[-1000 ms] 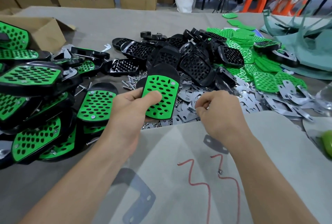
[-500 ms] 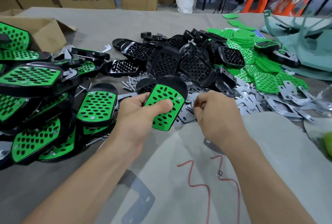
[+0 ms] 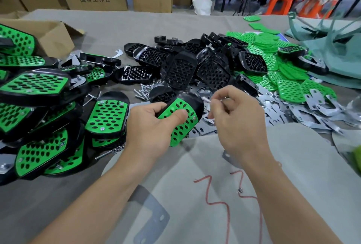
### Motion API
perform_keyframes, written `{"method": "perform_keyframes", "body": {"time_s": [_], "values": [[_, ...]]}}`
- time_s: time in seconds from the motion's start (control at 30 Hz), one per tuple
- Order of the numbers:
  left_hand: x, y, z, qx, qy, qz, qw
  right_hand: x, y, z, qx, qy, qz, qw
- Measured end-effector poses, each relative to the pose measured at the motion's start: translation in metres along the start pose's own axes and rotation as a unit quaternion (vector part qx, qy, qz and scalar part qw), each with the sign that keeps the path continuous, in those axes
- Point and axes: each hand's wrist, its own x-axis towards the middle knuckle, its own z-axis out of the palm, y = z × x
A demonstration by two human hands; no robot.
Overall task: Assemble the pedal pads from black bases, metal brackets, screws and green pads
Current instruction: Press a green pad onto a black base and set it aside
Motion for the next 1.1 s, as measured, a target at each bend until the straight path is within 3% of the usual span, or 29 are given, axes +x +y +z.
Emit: {"method": "perform_keyframes", "body": {"time_s": [0.23, 0.57, 0.93, 1.1], "values": [[0.001, -0.005, 0.002, 0.092, 0.035, 0.081, 0.992, -0.014, -0.02, 0.01, 0.115, -0.021, -0.018, 0.993], [-0.005, -0.004, 0.002, 0.114, 0.023, 0.131, 0.985, -0.02, -0.021, 0.012, 0.062, 0.048, -0.067, 0.995], [-0.011, -0.005, -0.001, 0.198, 0.069, 0.191, 0.959, -0.019, -0.017, 0.01, 0.052, -0.057, -0.052, 0.996], [-0.012, -0.008, -0.003, 0.25, 0.089, 0.232, 0.936, -0.018, -0.017, 0.011, 0.175, -0.085, 0.045, 0.98]]}}
